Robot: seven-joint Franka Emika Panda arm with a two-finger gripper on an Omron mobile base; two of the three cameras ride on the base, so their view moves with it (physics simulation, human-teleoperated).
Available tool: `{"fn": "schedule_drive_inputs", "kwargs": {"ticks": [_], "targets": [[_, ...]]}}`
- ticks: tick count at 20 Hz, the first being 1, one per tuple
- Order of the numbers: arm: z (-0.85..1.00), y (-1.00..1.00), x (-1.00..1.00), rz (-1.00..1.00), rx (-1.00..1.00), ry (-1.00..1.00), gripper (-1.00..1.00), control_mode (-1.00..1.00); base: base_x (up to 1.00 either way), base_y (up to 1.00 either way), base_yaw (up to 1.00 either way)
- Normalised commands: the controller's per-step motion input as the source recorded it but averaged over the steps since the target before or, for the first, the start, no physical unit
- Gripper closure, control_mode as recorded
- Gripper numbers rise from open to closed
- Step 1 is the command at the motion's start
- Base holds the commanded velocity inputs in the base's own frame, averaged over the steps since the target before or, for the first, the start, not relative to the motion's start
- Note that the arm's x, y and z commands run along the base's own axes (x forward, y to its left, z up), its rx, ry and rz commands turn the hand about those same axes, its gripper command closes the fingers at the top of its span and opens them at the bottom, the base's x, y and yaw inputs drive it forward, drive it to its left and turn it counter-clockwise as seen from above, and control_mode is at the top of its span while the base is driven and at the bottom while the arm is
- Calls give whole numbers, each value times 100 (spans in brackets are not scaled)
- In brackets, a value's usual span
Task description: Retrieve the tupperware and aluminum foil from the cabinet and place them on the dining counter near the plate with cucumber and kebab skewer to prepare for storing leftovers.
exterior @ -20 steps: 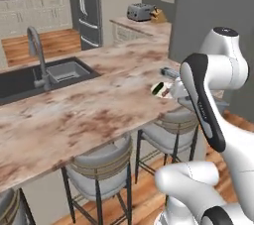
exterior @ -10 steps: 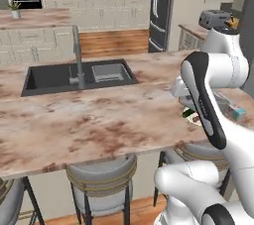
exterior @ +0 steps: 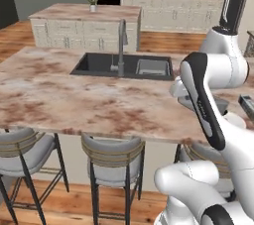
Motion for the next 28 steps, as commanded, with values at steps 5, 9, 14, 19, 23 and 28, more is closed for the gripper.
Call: {"fn": "schedule_drive_inputs", "kwargs": {"ticks": [5, 9, 14, 19, 23, 28], "targets": [[-7, -8, 12, 5, 1, -3, 100, -100, 30, -54, 40], [-33, -15, 62, -2, -1, -4, 100, -100, 0, 0, 0], [-34, 0, 67, -25, -7, 0, 100, -100, 0, 0, 0], [-24, -24, 51, -29, -4, 6, 100, -100, 0, 0, 0], [-31, -60, 22, -19, 0, 16, 100, -100, 0, 0, 0], [-43, -72, 8, -6, 0, 10, 100, -100, 0, 0, 0]]}}
